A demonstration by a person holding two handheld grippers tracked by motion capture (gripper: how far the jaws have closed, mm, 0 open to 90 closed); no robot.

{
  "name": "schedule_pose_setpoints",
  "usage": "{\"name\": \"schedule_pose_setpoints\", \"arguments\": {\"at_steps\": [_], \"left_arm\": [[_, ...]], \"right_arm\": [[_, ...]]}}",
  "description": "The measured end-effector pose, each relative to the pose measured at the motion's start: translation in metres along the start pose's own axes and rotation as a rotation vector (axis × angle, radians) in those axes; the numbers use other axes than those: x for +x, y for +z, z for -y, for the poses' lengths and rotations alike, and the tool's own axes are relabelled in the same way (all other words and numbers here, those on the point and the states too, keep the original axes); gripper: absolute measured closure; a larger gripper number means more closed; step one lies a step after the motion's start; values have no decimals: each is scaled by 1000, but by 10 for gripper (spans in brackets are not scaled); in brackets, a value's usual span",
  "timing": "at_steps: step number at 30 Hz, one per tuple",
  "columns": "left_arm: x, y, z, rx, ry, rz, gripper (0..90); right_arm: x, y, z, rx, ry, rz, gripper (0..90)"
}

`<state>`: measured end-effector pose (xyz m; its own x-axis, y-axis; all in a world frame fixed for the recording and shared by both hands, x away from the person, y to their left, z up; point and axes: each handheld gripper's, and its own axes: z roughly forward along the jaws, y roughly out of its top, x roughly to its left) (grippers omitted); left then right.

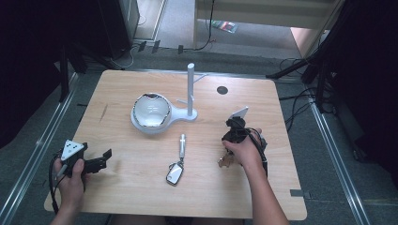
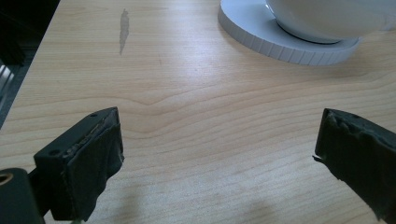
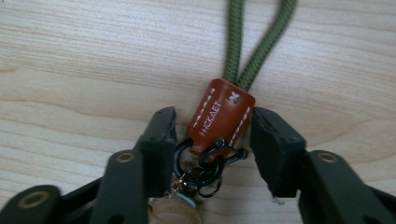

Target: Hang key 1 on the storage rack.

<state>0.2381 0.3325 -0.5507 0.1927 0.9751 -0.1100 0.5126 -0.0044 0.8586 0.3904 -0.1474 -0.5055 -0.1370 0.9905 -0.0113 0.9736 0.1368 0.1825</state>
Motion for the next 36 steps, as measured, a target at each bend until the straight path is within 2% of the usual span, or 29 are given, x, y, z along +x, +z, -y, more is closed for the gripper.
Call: {"name": "schedule_pose_setpoints", "arguments": {"at_steps": [4, 7, 13, 21, 23, 24, 32, 36], "left_arm": [[0, 0, 0, 0, 0, 2, 14], [0, 0, 0, 1, -1, 2, 14], [0, 0, 0, -1, -3, 2, 14], [1, 0, 0, -3, -7, 8, 14], [1, 0, 0, -4, -9, 8, 14], [1, 0, 0, -4, -9, 9, 14], [2, 0, 0, -4, -10, 11, 14], [1, 0, 0, -4, -9, 10, 14]], "right_arm": [[2, 0, 0, 16, -8, 2, 634], [2, -1, 0, 20, 8, 2, 671], [4, -1, 0, 15, 9, 8, 692], [3, -1, 5, -21, 13, 0, 701], [3, -1, 7, -46, 13, -2, 705], [3, -1, 10, -83, 19, -2, 706], [0, 0, 16, -150, 19, -7, 708], [-3, -7, 21, -225, 17, -42, 707]]}}
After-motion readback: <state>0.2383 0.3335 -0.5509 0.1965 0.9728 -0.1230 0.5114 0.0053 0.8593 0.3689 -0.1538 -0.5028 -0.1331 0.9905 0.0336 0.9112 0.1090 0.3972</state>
